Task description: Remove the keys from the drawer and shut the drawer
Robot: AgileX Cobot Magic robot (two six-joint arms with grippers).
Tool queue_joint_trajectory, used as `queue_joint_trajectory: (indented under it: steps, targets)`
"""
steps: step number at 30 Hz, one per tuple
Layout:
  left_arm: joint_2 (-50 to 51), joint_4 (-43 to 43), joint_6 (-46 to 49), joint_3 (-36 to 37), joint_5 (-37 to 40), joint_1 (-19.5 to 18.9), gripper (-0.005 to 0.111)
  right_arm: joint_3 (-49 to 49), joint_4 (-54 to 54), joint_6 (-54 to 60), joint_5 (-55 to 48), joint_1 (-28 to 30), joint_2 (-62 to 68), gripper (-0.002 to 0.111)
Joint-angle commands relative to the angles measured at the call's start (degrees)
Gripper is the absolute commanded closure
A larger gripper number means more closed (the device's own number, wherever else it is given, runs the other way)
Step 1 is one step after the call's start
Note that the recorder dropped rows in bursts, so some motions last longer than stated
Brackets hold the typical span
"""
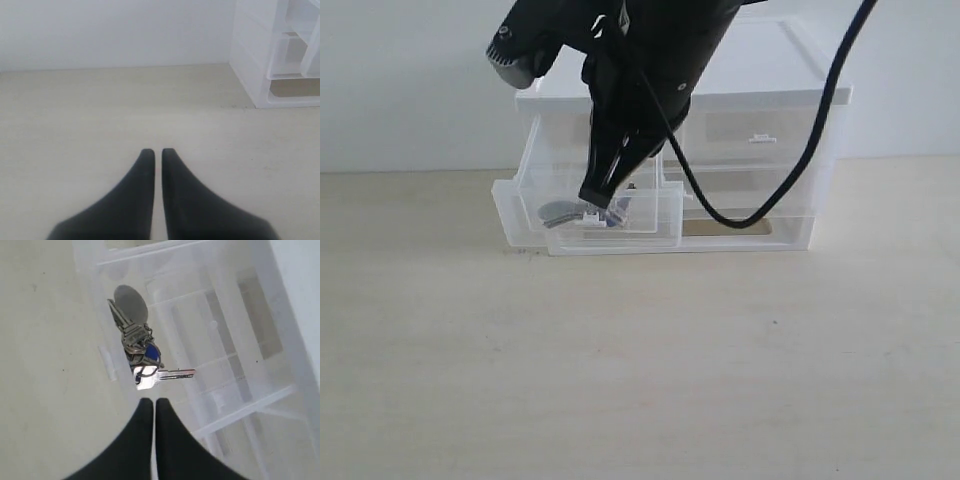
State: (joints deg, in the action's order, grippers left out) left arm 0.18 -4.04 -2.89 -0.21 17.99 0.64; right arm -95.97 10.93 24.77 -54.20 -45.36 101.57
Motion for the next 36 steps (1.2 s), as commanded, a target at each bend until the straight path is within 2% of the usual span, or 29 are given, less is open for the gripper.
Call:
queue_joint_trajectory:
  steps: [1,5,9,11,15,16,19,21,24,28,36]
  targets:
    - [-0.18,0.10,-0.56,0.21,0.10,-0.13,0.102,0.02,-0.13,-0.79,-0.16,0.21,0.29,0.108]
    - [-0.18,0.10,-0.56,0.21,0.10,-0.13,0.102,0.02,-0.56,-0.26,2.53,0.21,-0.43,0.108]
    - [-0.18,0.10,-0.56,0.21,0.10,-0.13,0.102,-0.24,1.02,-7.39,10.14,0.95,-0.01,0.107]
    - [-0.18,0.10,-0.56,0.21,0.10,-0.13,0.102,-1.08,0.72,-8.02,9.72,1.72,1.29,0.097]
    - [-0.18,0.10,-0.56,0.21,0.10,-0.13,0.102,-5.89,-0.15,-12.39,7.37,4.33,5.20,0.055]
    - [-0.18,0.10,-0.56,0.21,0.10,-0.13,0.102,-7.75,-0.45,-12.39,5.83,4.83,6.36,0.054]
    - [-0.18,0.10,-0.56,0.21,0.10,-0.13,0.102,-14.89,-3.56,-10.48,-1.66,5.93,10.84,0.068]
    - [-0.18,0.10,-0.56,0.21,0.10,-0.13,0.102,-21.13,-7.61,-8.26,-7.22,6.76,14.17,0.072]
    - [-0.18,0.10,-0.56,0.21,0.10,-0.13,0.102,-29.27,-13.34,-5.38,-15.43,7.69,19.36,0.069]
    - [-0.18,0.10,-0.56,0.21,0.10,-0.13,0.102,-36.53,-11.81,-4.84,-15.76,7.69,24.94,0.067]
    - [-0.18,0.10,-0.56,0.21,0.10,-0.13,0.102,-37.24,-5.41,-7.34,-15.76,7.69,27.08,0.068]
